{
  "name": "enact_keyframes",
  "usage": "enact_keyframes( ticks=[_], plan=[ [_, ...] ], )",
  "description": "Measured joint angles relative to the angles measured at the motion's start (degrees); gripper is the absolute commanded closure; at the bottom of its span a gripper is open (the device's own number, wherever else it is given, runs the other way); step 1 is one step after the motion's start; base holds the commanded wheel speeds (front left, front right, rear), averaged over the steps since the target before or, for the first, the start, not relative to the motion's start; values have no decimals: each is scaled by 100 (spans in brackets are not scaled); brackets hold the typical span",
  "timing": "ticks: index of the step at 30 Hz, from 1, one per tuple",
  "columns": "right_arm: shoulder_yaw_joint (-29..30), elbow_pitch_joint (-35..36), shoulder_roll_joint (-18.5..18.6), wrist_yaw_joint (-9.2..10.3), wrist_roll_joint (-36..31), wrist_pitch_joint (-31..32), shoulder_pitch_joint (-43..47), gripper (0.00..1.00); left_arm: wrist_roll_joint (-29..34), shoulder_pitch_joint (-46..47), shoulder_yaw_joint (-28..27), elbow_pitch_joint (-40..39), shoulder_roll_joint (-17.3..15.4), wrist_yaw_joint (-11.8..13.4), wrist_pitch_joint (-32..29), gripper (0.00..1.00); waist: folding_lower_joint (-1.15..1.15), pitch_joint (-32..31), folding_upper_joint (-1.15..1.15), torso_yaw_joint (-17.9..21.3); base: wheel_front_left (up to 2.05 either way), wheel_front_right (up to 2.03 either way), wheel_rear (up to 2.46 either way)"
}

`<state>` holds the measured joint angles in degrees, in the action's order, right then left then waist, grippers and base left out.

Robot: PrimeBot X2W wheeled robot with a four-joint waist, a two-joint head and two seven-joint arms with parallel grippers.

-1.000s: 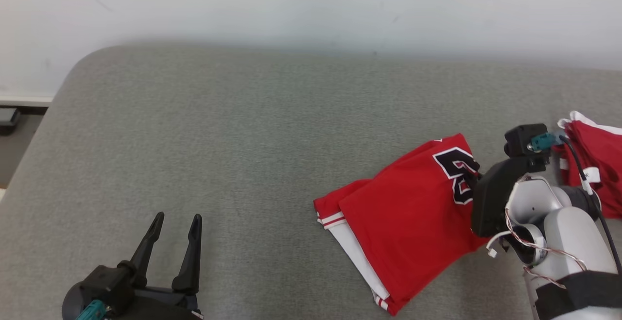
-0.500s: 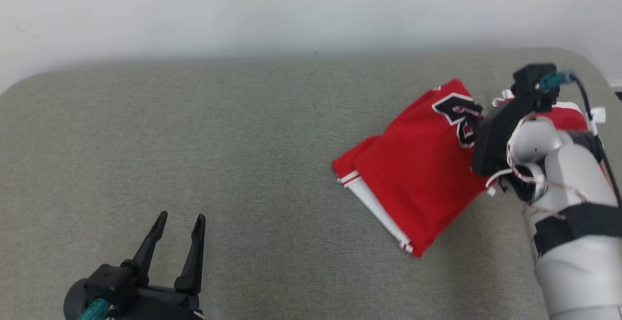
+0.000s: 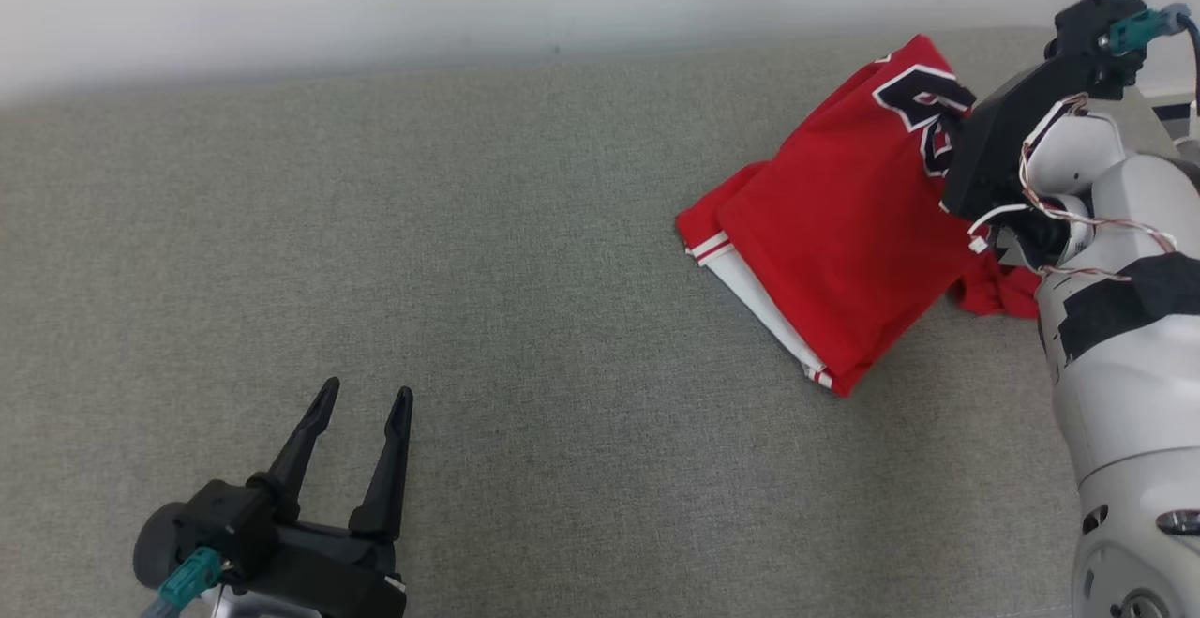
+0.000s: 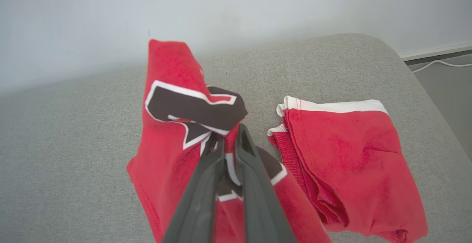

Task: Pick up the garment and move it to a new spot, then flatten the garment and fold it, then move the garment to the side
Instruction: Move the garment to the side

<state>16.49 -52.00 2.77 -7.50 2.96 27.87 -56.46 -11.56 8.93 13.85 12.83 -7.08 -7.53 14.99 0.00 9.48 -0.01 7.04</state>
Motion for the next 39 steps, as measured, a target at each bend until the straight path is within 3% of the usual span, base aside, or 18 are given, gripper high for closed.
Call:
enact_keyframes(
  ticks=[11,21,28,39],
  plan=[
    [1050,-75,3,0,-942,38,-377,100,-3,69,-40,11,-60,0,0,0,0,162,0,203,0,0,0],
    [1488,240,3,0,-1348,132,-466,100,-3,100,14,21,-111,0,0,0,0,195,0,339,0,0,0],
    [1850,388,51,0,-1836,145,-463,100,-5,199,113,31,-189,-1,0,0,0,295,0,248,0,0,0],
    [2150,542,514,0,-3076,33,-320,100,-8,357,220,37,-335,-1,0,0,0,575,0,-86,0,0,0]
  ],
)
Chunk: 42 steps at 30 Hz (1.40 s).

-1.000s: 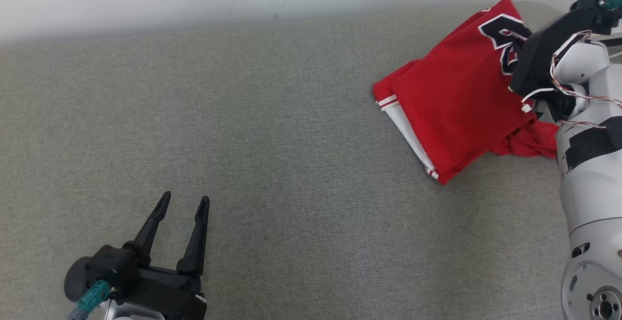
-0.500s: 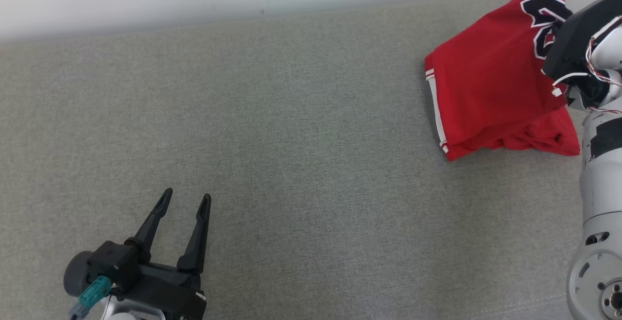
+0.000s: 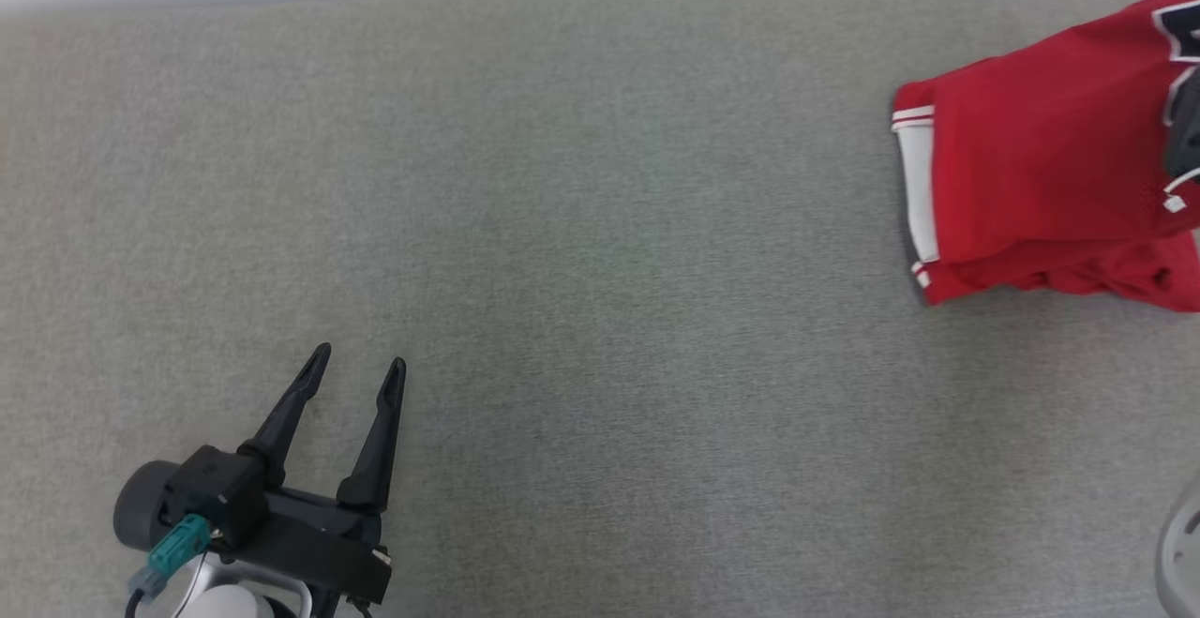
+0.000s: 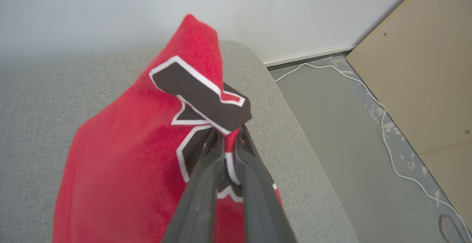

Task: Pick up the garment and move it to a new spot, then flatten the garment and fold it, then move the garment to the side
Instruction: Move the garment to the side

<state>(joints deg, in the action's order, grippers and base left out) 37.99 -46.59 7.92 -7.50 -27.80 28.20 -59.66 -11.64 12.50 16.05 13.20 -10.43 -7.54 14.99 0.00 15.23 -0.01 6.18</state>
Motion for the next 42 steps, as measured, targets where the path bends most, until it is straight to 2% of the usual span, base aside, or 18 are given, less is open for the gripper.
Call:
enact_keyframes(
  ticks=[6,11,12,13,14,22,27,37,41,42],
  plan=[
    [82,97,207,-1,-650,-235,45,100,-9,99,91,-10,-63,0,0,0,0,184,0,-184,0,0,0],
    [59,145,475,-1,-916,-517,140,100,-10,174,132,-11,-102,0,0,0,0,348,0,-336,0,0,0],
    [40,137,520,-1,-931,-570,162,67,-9,187,131,-13,-105,-1,0,0,1,378,0,-367,0,0,0],
    [-10,116,566,-1,-956,-613,179,44,-9,188,135,-16,-105,-1,0,0,0,406,0,-395,0,0,0],
    [-20,100,588,-1,-967,-669,192,0,-9,189,133,-16,-109,-1,0,0,0,431,0,-423,0,0,0],
    [-40,-162,635,-1,-1000,-1113,264,0,1,189,129,-15,-122,0,0,0,1,490,0,-538,0,0,0],
    [-174,-345,525,-1,-1004,-1507,271,0,11,183,123,-14,-108,2,0,0,0,387,1,-511,0,0,0],
    [-437,-912,227,-1,-556,-2903,290,0,65,65,26,-37,8,119,0,0,0,-12,1,-501,0,0,0],
    [-591,-1121,188,-1,-235,-3510,439,0,63,16,-153,-85,113,323,0,0,-1,-222,1,-547,0,0,0],
    [-712,-1238,187,-1,-66,-3832,534,0,22,-57,-253,-100,167,409,0,0,-1,-331,1,-579,0,0,0]
  ],
)
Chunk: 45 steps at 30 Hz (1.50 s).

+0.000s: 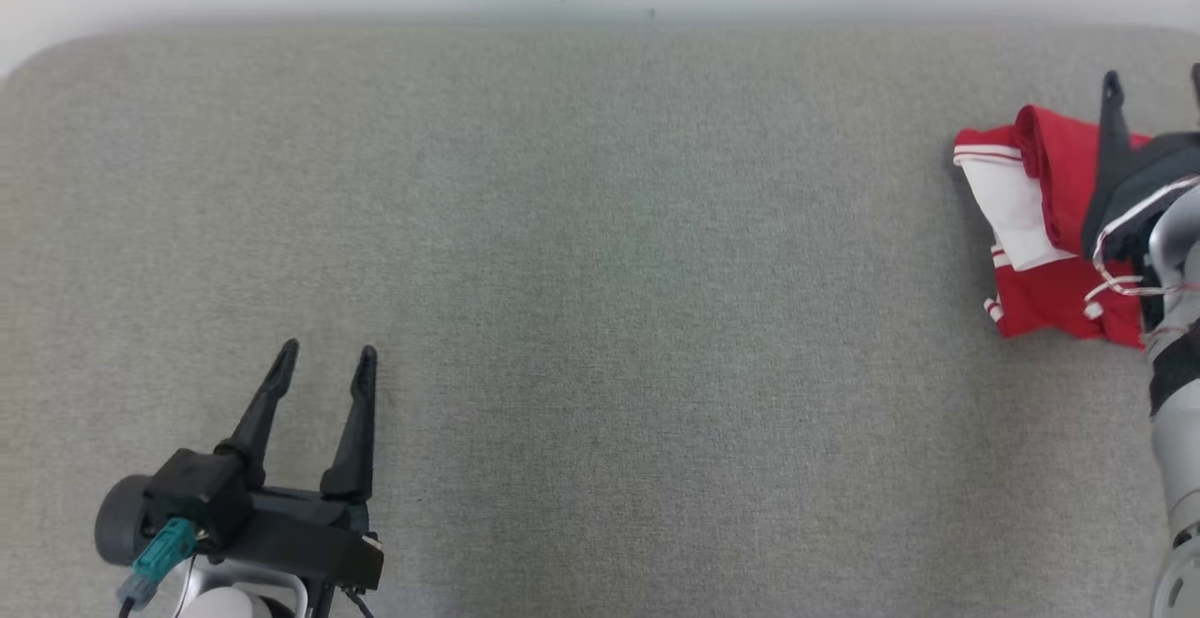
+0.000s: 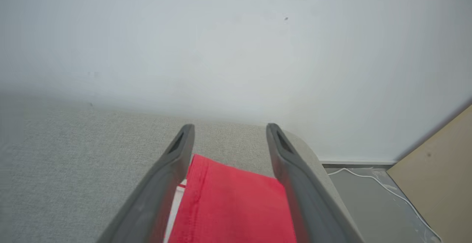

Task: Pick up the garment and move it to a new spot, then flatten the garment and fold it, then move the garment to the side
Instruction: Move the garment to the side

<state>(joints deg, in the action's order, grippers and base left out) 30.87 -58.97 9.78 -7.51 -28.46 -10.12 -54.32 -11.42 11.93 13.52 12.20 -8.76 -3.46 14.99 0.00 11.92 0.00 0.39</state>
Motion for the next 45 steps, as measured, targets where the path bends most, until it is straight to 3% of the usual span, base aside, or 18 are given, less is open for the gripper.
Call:
enact_keyframes(
  ticks=[8,19,32,45],
  plan=[
    [-820,169,-140,0,791,-472,606,0,-107,-104,-122,265,109,193,-73,0,0,-431,0,-167,0,0,0],
    [-1934,2161,-347,0,2224,-483,2375,0,-326,-84,-224,565,191,355,-166,0,-1,-890,0,-413,0,0,0],
    [-1975,3955,-681,0,3128,3,4089,0,-454,-146,-207,827,181,387,-200,0,-1,-1185,0,-460,0,0,0],
    [-2515,4321,-690,0,3958,302,4776,0,-650,-405,-277,847,186,511,-287,0,0,-1296,0,-385,0,0,0]
  ],
)
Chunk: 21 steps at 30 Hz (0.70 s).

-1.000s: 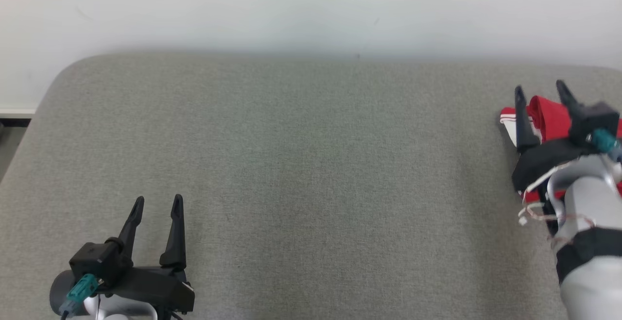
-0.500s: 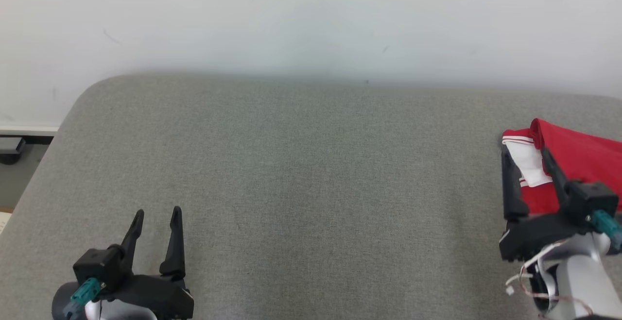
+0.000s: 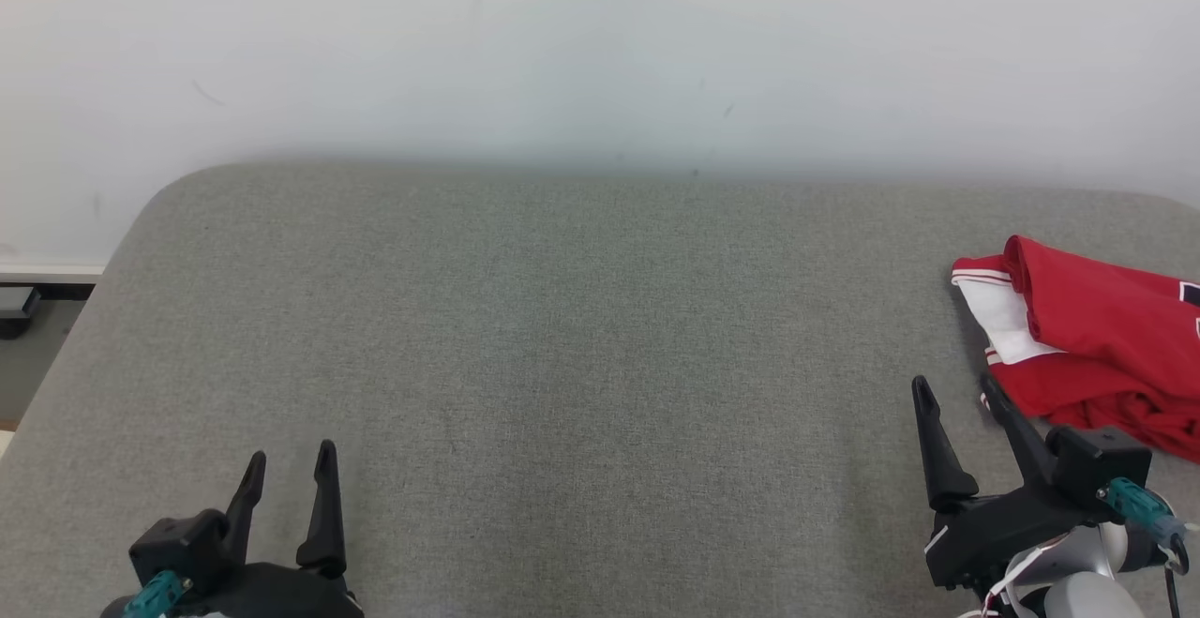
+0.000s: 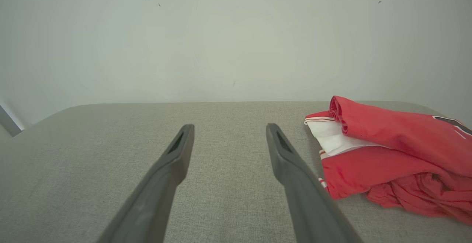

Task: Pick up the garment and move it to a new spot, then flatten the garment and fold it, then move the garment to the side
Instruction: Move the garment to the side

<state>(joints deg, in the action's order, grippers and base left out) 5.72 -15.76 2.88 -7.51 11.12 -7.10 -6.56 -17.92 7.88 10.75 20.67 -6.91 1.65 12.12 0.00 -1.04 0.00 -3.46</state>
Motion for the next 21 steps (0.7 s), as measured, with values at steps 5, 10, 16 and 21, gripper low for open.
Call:
enact_keyframes(
  ticks=[5,10,16,21],
  plan=[
    [-64,-30,-1,0,119,13,86,0,-70,-69,-36,65,-41,1,3,0,0,-41,0,-11,0,0,0],
    [-71,-147,-1,0,253,29,162,0,-213,-139,-124,122,-32,-10,52,0,1,-88,0,-35,0,0,0],
    [-133,-261,-1,0,332,-47,188,0,-290,-180,-172,121,-25,-70,151,0,1,-113,0,-20,0,0,0],
    [-168,-315,-1,0,349,-92,187,0,-294,-181,-121,119,-42,-147,182,0,1,-118,0,-7,0,0,0]
  ],
)
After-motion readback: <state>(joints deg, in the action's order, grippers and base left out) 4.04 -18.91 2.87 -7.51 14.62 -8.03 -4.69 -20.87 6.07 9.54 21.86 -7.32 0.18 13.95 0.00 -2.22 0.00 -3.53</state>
